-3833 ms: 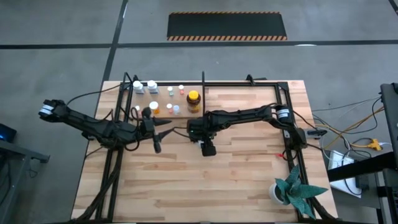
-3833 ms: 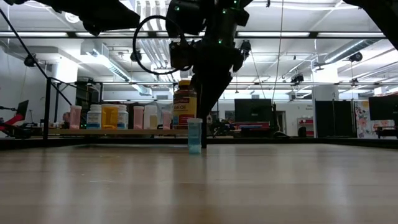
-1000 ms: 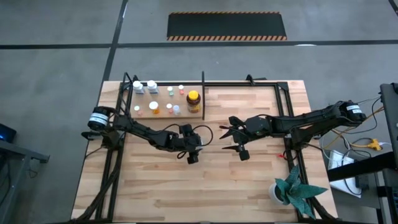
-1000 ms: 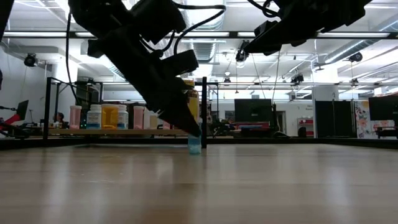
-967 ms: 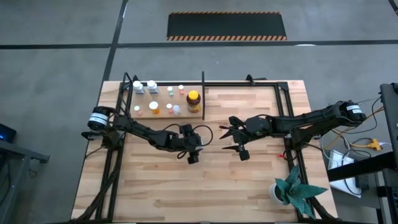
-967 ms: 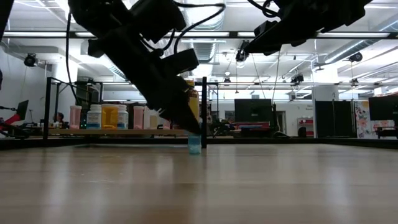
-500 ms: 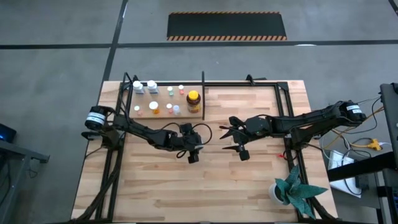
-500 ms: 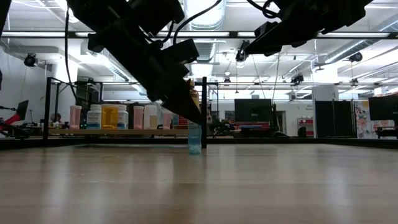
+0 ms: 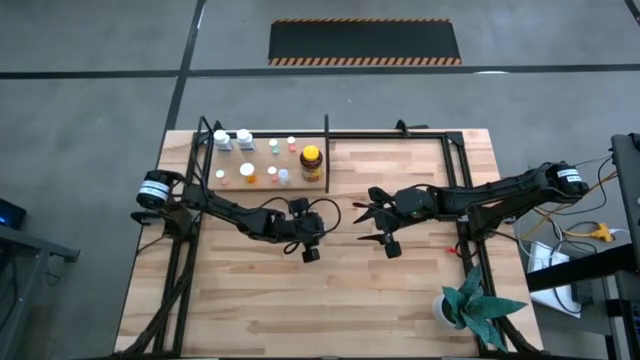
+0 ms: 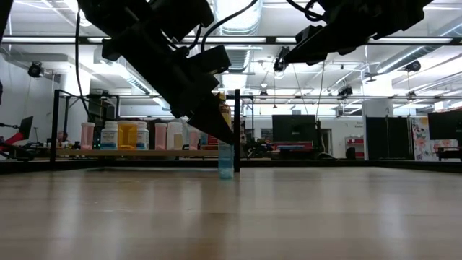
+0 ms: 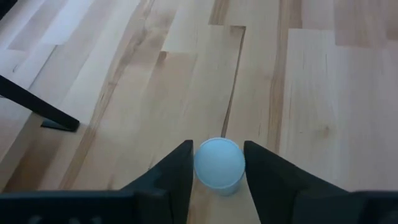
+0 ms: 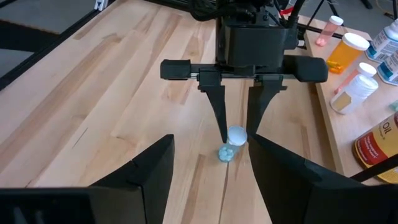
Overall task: Pick and place medicine bottles onto shelf by color
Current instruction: Put the blue pill bottle on the shelf
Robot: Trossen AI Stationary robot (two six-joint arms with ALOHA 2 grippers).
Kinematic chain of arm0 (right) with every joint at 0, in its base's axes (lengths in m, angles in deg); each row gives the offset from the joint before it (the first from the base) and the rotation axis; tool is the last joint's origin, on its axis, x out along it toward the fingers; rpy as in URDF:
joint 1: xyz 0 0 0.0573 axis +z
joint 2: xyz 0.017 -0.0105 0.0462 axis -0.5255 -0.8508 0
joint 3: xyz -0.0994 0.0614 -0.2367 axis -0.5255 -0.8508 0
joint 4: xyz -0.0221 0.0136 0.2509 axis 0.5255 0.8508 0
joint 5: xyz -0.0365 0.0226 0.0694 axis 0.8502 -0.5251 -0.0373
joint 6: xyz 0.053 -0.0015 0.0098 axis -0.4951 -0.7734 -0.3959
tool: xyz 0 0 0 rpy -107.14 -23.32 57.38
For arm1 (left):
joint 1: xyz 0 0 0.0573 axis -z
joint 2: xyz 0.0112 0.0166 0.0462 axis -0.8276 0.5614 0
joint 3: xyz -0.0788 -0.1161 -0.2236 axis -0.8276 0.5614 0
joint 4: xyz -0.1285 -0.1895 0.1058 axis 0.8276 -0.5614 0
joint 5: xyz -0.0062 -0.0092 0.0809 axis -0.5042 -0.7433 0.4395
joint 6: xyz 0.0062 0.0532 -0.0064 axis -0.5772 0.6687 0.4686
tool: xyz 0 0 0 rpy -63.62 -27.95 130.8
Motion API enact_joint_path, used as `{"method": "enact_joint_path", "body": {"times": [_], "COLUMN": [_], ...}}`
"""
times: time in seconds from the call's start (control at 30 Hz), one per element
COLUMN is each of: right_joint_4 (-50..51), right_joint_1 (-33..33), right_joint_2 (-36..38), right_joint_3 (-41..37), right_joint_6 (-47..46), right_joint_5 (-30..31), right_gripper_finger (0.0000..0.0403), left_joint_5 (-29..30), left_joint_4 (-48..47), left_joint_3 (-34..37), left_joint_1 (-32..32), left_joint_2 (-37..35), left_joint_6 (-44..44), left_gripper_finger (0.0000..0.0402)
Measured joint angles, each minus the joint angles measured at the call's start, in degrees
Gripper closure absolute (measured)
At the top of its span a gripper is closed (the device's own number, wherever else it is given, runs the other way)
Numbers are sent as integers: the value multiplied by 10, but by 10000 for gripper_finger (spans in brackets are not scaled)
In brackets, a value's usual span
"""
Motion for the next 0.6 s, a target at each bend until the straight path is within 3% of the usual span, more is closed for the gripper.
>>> {"method": "enact_joint_path", "body": {"times": [0.43, 0.6], "right_joint_4": [0, 2], "right_joint_1": [0, 0], "right_joint_2": [0, 0], "right_joint_3": [0, -1], "right_joint_6": [-1, -1], "right_joint_5": [0, 0], "right_gripper_finger": [204, 204], "left_joint_5": [0, -2], "left_joint_4": [-1, -73], "left_joint_3": [-2, -16], "left_joint_1": [0, 0], "left_joint_2": [-16, -61], "left_joint_6": [0, 0], "left_gripper_finger": [295, 296]}}
